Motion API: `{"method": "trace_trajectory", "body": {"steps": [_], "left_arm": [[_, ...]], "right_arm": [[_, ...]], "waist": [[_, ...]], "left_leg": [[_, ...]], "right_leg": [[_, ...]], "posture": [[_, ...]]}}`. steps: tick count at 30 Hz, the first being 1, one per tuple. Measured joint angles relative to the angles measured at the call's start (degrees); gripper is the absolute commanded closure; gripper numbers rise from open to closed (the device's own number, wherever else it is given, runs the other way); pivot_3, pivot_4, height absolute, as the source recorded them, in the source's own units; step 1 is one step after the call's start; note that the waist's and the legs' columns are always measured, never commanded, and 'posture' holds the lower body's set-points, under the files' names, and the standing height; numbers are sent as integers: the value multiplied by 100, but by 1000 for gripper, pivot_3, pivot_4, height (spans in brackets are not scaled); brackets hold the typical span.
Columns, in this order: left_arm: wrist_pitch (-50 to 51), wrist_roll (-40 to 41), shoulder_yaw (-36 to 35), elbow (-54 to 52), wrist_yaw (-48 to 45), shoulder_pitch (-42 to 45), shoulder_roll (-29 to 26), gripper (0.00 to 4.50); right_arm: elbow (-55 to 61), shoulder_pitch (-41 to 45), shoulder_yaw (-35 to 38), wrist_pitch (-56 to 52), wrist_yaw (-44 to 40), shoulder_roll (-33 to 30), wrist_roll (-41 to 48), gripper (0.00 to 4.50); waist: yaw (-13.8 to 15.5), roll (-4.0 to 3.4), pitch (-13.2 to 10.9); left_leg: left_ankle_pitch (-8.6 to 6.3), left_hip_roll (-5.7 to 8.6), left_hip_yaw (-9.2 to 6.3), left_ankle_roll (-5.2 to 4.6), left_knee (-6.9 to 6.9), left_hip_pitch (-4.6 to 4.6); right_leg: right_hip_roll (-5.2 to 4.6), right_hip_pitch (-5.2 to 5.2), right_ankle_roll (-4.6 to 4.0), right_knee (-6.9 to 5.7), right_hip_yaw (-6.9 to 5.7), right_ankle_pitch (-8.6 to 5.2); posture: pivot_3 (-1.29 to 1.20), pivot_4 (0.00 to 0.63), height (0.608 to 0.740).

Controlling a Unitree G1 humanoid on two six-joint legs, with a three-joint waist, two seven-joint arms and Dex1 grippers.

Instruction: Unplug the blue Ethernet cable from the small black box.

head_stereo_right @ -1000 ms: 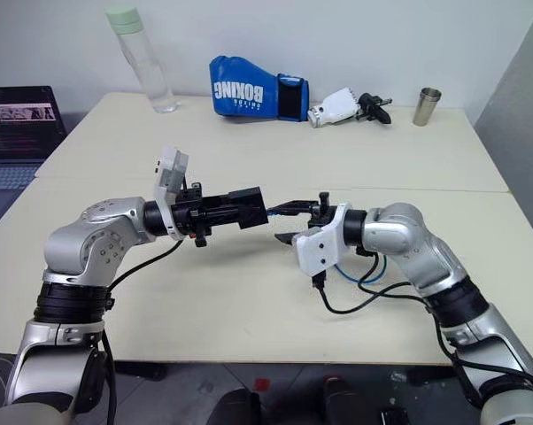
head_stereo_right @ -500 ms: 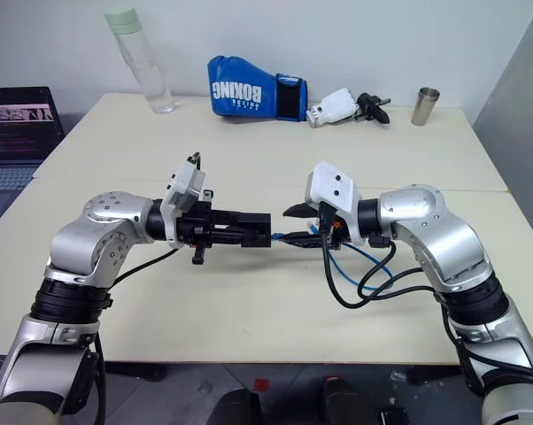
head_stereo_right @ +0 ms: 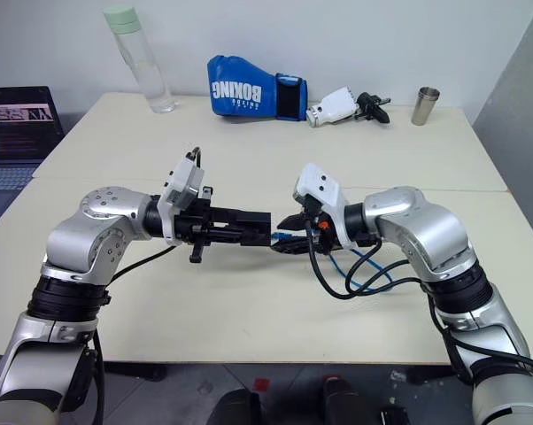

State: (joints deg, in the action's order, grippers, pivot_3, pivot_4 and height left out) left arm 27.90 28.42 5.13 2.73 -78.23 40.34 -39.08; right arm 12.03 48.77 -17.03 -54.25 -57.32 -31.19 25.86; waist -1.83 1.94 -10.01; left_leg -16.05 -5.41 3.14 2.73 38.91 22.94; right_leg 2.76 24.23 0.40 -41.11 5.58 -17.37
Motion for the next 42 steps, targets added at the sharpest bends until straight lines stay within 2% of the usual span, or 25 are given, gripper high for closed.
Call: {"method": "trace_trajectory", "body": {"steps": [14,17,18,19,20,23,33,37,42], "left_arm": [[-78,-15,0,-19,3,-1,-2,3705],[-97,-47,0,-19,3,-6,-2,3705],[-102,-52,1,-19,3,-9,-2,3705],[-104,-53,1,-20,2,-11,-2,3705],[-107,-55,1,-20,0,-14,-2,3705],[-118,-70,1,-31,-10,-21,-12,3705],[-200,-117,22,-168,-102,-158,-24,3705],[-199,-131,44,-259,-154,-176,-48,3705],[-204,-130,51,-301,-264,-177,-86,3705]], "right_arm": [[-358,187,-190,196,-153,50,-55,2237],[-373,208,-233,231,-236,49,-59,2808],[-385,216,-235,233,-247,49,-60,3153],[-390,221,-236,233,-250,49,-60,3221],[-397,231,-236,233,-252,48,-64,3582],[-437,247,-245,231,-322,43,-60,4116],[-565,383,-435,189,-580,-21,-91,4161],[-603,426,-457,120,-678,-33,-101,4498],[-669,478,-469,29,-811,-24,-50,4498]], "waist": [[-1,0,0],[0,0,0],[-1,0,0],[-1,0,0],[-1,0,0],[-1,0,0],[0,0,0],[0,0,0],[-1,0,0]], "left_leg": [[0,-1,0,0,-1,0],[0,-1,0,0,-1,0],[0,-1,1,0,-1,0],[0,-1,1,0,-1,0],[0,-1,0,0,-1,0],[0,-1,0,0,-1,0],[0,-1,1,0,-1,1],[0,-1,0,-1,-2,1],[0,-1,0,-1,-2,1]], "right_leg": [[0,1,0,0,-1,0],[1,1,0,1,-1,0],[1,1,0,1,0,0],[1,1,0,1,0,0],[1,1,0,1,0,0],[1,1,0,1,0,0],[1,3,0,2,-1,0],[1,2,0,2,-1,0],[1,3,0,2,-1,0]], "posture": [[0,150,740],[0,150,740],[0,150,740],[0,150,740],[0,150,740],[0,150,740],[0,150,740],[0,150,740],[0,150,740]]}}
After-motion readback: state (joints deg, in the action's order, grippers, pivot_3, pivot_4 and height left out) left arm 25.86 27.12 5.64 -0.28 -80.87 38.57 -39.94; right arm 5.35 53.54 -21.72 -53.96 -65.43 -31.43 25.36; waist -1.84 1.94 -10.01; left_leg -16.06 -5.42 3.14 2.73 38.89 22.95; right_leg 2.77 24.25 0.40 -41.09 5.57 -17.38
